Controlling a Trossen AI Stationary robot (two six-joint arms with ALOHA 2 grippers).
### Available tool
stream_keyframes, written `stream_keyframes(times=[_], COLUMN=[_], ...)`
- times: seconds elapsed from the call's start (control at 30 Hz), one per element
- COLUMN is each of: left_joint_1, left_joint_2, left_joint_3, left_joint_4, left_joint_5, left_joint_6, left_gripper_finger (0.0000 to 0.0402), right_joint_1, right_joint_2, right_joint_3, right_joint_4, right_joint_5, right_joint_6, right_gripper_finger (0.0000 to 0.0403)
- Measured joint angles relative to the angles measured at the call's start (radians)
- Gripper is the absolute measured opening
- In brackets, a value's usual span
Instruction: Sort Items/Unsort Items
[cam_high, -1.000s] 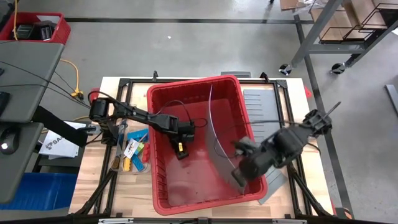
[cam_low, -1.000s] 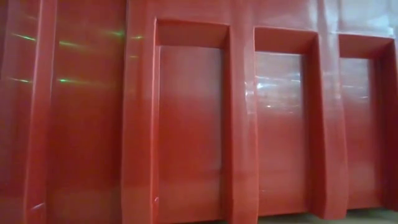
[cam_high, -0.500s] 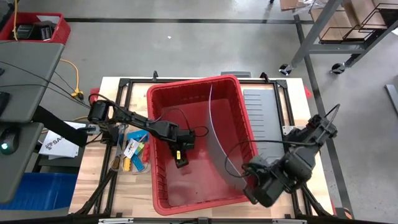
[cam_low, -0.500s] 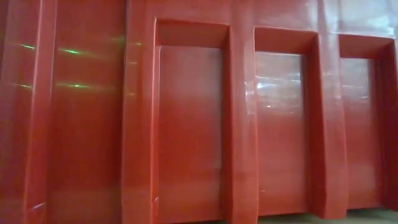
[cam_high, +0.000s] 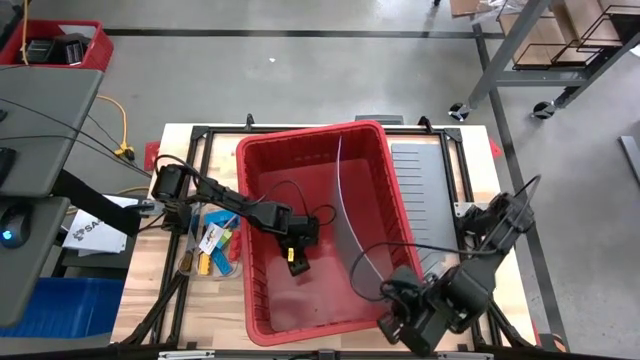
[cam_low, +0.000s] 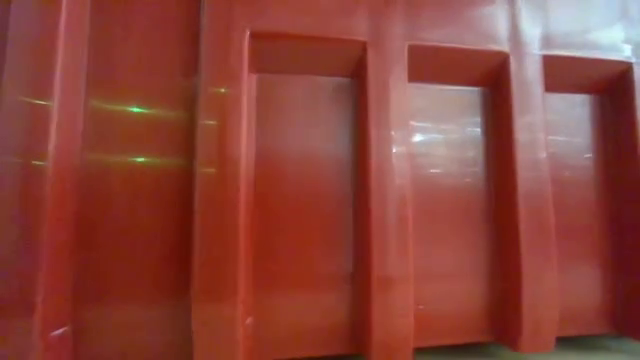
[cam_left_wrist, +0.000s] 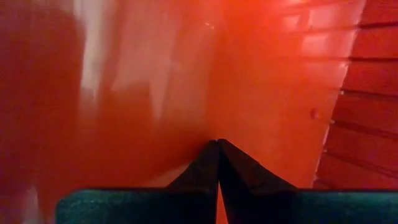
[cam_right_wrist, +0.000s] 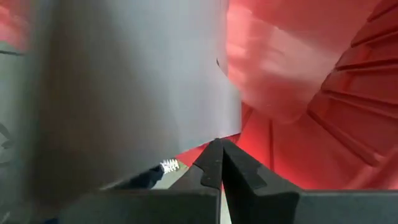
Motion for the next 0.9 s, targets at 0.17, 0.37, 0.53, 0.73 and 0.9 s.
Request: stream_keyframes(times=[0.17, 0.37, 0.53, 0.73, 0.9], left_joint_1=[0.0, 0.0, 0.0, 0.0, -0.005], left_joint_2=[0.0, 0.0, -0.001, -0.005, -0.025], left_joint_3=[0.0, 0.0, 0.0, 0.0, -0.001], left_joint_4=[0.008, 0.008, 0.021, -0.001, 0.062], left_joint_5=[-0.004, -0.005, -0.013, -0.05, -0.052], left_joint_6=[-0.007, -0.007, -0.023, 0.015, 0.197], left_gripper_finger=[0.0, 0.0, 0.0, 0.0, 0.0], right_joint_1=[0.002, -0.011, -0.021, -0.023, -0.024], right_joint_2=[0.026, 0.031, 0.031, 0.031, 0.031], right_joint_3=[0.0, 0.0, 0.0, 0.0, 0.0], right_joint_4=[0.043, 0.078, 0.061, 0.013, -0.023], right_joint_5=[0.024, 0.043, 0.061, 0.087, 0.125], right_joint_6=[0.001, -0.009, -0.009, -0.001, 0.002], right_gripper_finger=[0.0, 0.0, 0.0, 0.0, 0.0])
